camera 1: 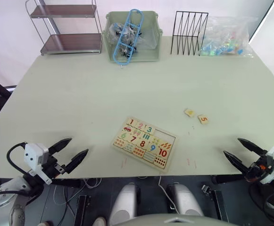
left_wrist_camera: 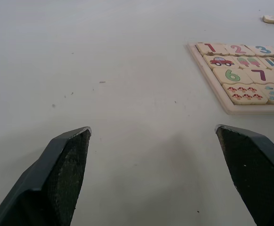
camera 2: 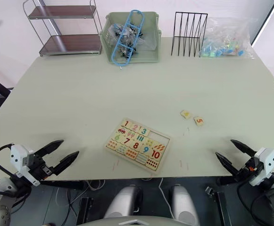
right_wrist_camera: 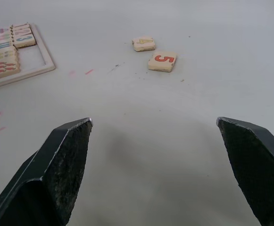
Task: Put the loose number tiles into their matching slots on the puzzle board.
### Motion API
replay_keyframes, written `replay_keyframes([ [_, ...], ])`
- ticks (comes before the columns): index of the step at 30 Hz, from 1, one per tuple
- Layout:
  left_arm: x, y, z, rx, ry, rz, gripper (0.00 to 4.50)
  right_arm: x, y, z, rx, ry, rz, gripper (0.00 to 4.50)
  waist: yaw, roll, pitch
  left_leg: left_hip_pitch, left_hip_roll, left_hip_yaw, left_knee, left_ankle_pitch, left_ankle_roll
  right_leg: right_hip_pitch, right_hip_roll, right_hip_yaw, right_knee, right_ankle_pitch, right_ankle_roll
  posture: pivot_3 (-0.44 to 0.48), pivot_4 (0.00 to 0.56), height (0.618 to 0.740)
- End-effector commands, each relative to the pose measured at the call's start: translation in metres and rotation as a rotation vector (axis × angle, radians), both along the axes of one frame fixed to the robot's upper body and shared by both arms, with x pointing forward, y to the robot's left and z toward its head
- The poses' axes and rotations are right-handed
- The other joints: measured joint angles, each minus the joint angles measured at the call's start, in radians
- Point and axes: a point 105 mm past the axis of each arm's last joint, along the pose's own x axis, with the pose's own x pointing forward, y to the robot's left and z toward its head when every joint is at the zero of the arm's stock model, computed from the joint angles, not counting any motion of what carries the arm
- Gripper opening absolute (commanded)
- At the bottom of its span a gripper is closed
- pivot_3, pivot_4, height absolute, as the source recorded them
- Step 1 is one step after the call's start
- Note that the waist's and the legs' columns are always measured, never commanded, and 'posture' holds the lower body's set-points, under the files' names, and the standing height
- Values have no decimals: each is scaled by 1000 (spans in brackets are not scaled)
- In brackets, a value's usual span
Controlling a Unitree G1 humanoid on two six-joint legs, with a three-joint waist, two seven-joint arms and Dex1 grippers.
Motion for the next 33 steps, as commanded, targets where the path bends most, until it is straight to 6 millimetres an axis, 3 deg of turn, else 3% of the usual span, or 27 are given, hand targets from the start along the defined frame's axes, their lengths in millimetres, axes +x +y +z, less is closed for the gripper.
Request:
replay_keyframes([
  [1,2,0,7,12,-38,-2,4500,1,-1,7,-16,-36,7,4423,0,0,0,0,0,0,0,0,0,0,0,0,0,0,0,0,150,739],
  [23,9,-9,17,20,-93,-45,4500,1,5,8,-6,-28,33,4423,0,0,0,0,0,0,0,0,0,0,0,0,0,0,0,0,150,739],
  [33,12,-23,23,20,-112,-172,4500,16,30,33,28,-68,134,4423,0,0,0,0,0,0,0,0,0,0,0,0,0,0,0,0,150,739],
])
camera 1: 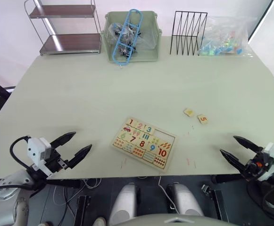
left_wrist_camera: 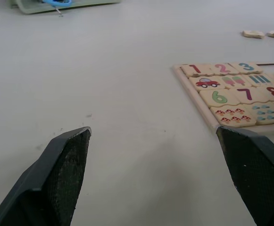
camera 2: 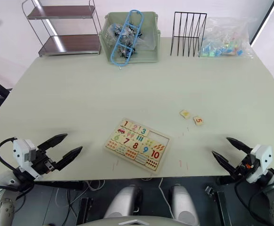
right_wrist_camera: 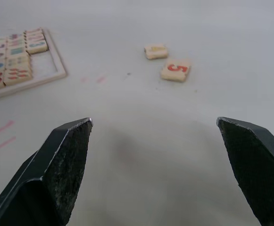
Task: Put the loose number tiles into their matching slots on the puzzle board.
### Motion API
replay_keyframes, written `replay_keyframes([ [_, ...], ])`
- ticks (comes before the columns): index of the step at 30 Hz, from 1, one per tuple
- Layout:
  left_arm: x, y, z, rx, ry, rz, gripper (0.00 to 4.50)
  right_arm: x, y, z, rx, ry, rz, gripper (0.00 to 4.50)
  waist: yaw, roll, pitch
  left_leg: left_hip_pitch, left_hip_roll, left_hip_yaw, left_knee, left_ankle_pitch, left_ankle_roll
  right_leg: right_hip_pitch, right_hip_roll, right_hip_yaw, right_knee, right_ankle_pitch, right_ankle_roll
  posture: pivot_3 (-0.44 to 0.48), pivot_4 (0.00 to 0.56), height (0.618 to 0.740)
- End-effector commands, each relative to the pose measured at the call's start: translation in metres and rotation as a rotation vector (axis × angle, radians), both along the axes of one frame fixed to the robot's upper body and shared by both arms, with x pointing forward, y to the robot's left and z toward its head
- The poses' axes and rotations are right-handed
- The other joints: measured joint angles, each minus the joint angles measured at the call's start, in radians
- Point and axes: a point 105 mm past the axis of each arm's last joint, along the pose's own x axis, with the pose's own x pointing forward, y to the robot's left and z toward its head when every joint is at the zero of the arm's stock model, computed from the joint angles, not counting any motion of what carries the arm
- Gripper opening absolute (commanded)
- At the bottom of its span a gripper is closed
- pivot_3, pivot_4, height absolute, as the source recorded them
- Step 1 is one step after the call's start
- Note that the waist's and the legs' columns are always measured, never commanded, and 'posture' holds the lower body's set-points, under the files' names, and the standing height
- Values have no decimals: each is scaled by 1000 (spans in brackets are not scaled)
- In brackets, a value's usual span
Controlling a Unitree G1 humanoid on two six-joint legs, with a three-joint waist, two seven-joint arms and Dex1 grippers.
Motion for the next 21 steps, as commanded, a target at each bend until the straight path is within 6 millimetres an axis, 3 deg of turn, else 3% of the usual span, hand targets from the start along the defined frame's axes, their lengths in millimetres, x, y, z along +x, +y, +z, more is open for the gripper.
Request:
replay_keyframes([
  [1,0,-8,10,18,-43,-72,4500,6,12,20,3,-49,54,4423,0,0,0,0,0,0,0,0,0,0,0,0,0,0,0,0,150,739],
  [10,3,-28,18,23,-41,-264,4500,51,38,45,-71,-53,91,4423,0,0,0,0,0,0,0,0,0,0,0,0,0,0,0,0,150,739],
  [21,2,-37,29,56,-39,-431,4500,98,73,45,-178,48,80,4423,-3,0,0,-1,0,0,0,0,0,-1,0,0,0,2,3,0,150,739],
])
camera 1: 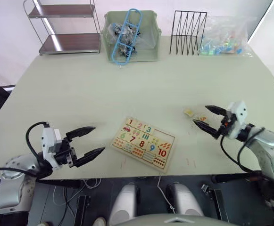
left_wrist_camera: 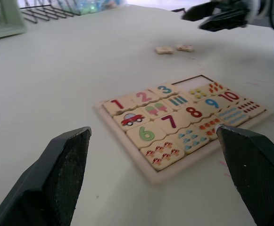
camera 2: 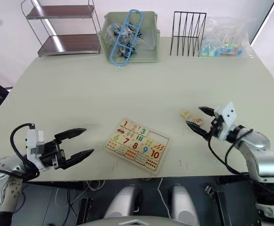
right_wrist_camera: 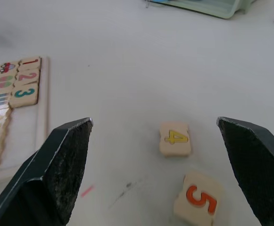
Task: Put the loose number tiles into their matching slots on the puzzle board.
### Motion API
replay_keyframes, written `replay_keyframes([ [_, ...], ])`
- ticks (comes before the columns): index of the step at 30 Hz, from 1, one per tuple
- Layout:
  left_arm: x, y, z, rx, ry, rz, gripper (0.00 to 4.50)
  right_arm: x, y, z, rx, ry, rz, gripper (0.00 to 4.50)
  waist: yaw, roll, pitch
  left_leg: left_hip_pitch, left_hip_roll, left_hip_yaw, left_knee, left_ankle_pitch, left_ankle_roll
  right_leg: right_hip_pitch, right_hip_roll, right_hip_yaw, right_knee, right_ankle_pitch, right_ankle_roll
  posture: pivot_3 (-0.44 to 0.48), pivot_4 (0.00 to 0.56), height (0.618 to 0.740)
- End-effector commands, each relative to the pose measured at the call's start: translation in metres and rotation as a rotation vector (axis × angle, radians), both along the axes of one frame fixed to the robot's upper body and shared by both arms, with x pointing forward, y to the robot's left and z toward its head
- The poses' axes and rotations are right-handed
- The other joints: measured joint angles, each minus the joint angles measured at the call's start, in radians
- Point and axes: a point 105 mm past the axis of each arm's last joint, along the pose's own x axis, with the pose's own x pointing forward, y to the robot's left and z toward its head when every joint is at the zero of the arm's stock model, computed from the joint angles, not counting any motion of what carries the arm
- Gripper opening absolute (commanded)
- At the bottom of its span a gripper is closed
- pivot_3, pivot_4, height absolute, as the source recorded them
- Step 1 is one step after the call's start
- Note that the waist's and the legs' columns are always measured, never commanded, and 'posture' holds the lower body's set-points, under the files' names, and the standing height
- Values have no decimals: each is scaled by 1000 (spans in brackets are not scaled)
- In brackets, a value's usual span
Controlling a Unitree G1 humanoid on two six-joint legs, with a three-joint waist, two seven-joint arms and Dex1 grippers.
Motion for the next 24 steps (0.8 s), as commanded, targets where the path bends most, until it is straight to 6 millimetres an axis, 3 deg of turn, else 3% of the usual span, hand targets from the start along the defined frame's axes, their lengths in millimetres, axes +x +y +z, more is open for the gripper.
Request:
replay_keyframes([
  [1,-5,-2,9,18,-11,-64,4500,12,3,-2,-65,26,-34,4423,0,0,0,0,0,0,0,0,0,0,0,0,0,0,0,0,150,739],
  [9,-11,-5,21,8,-28,-137,4500,37,9,-12,-180,92,-103,4423,1,0,0,-2,0,0,0,0,0,-1,0,0,0,0,0,0,150,739],
  [21,-11,-5,26,-14,-51,-140,4500,37,15,-25,-229,176,-72,4423,0,0,0,-2,0,0,-1,0,0,-1,0,0,0,0,1,0,150,739],
  [24,-10,-5,26,-14,-51,-139,4500,37,16,-26,-225,181,-67,3590,0,0,0,-2,0,0,-1,0,0,-1,0,0,0,0,1,0,150,739],
])
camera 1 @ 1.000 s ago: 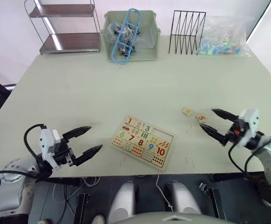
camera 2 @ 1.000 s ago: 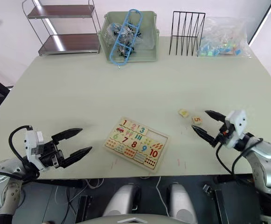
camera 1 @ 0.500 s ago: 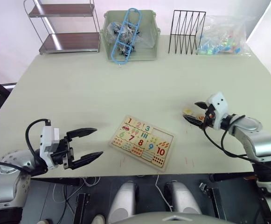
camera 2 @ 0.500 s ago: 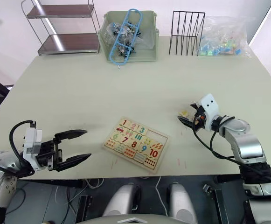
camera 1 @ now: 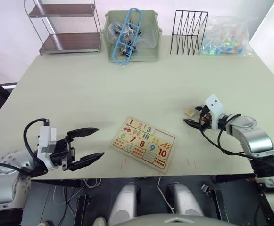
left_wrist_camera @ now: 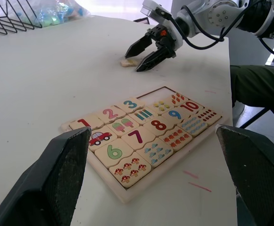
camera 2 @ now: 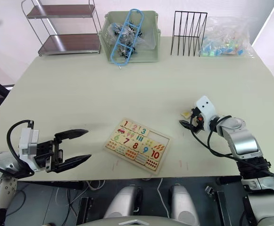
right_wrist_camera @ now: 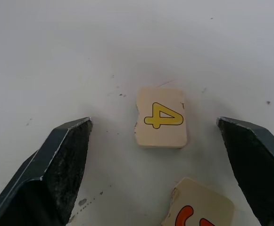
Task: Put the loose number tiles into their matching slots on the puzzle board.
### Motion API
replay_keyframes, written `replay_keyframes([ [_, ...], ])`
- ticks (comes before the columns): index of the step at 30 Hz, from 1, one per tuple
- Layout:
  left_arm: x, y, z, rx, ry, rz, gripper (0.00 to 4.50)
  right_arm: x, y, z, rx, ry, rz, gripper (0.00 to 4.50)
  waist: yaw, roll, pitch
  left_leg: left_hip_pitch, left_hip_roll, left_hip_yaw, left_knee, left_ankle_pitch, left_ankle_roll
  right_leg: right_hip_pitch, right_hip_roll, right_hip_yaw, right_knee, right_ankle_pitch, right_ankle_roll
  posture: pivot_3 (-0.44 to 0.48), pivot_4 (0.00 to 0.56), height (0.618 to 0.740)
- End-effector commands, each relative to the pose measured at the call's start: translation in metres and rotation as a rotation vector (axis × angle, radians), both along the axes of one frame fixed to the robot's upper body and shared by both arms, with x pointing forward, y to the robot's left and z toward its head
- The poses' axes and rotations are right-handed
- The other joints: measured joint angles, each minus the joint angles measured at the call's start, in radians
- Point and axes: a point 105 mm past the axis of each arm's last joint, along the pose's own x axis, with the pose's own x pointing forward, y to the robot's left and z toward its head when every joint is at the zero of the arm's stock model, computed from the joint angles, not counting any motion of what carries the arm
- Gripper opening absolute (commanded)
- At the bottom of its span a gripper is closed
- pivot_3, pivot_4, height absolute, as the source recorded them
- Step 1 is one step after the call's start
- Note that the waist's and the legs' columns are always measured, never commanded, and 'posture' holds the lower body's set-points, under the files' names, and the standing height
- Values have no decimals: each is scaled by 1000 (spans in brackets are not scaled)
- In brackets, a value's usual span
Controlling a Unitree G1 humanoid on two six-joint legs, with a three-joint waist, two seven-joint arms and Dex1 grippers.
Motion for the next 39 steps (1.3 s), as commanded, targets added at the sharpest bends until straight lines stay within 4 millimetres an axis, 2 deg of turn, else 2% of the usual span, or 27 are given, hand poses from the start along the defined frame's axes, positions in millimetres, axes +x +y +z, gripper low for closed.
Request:
replay_keyframes([
  [1,0,-1,12,1,-56,-6,4500,2,4,7,4,-20,18,3107,0,0,0,0,0,0,0,0,0,0,0,0,0,0,0,0,150,739],
  [4,1,-1,12,1,-56,-7,4500,5,6,5,-2,-17,20,1587,0,0,0,0,0,0,0,0,0,0,0,0,0,0,0,0,150,739],
  [6,1,-1,12,1,-57,-8,4500,7,5,3,-18,-18,19,808,-1,0,0,0,0,0,0,0,0,0,0,0,0,0,0,0,150,739],
  [11,1,-1,12,0,-56,-10,4500,8,3,5,-25,-36,15,813,-1,0,0,0,0,0,0,0,0,0,0,0,0,0,0,0,150,739],
  [17,1,-1,11,1,-53,-13,4500,3,6,19,-13,-69,33,813,0,0,0,0,0,0,0,0,0,0,0,0,0,0,0,0,150,739],
  [24,-1,0,8,14,-40,-40,4500,-22,19,35,-15,-60,93,813,0,0,0,0,0,-1,0,0,0,0,0,0,0,0,0,0,150,739],
  [28,-2,2,6,31,-31,-61,4500,-36,30,41,-19,-39,125,813,-1,0,0,0,0,-1,0,0,0,0,0,0,0,-1,-1,0,150,739],
  [30,-1,4,6,38,-31,-68,4500,-45,43,42,-27,-30,160,813,0,0,0,0,0,-1,0,0,0,0,0,0,0,-1,-2,0,150,739],
  [39,-3,6,6,48,-32,-81,4500,-71,79,38,-53,35,212,813,0,0,0,-1,0,-1,0,0,0,0,-1,-1,-1,-2,-3,0,150,739],
])
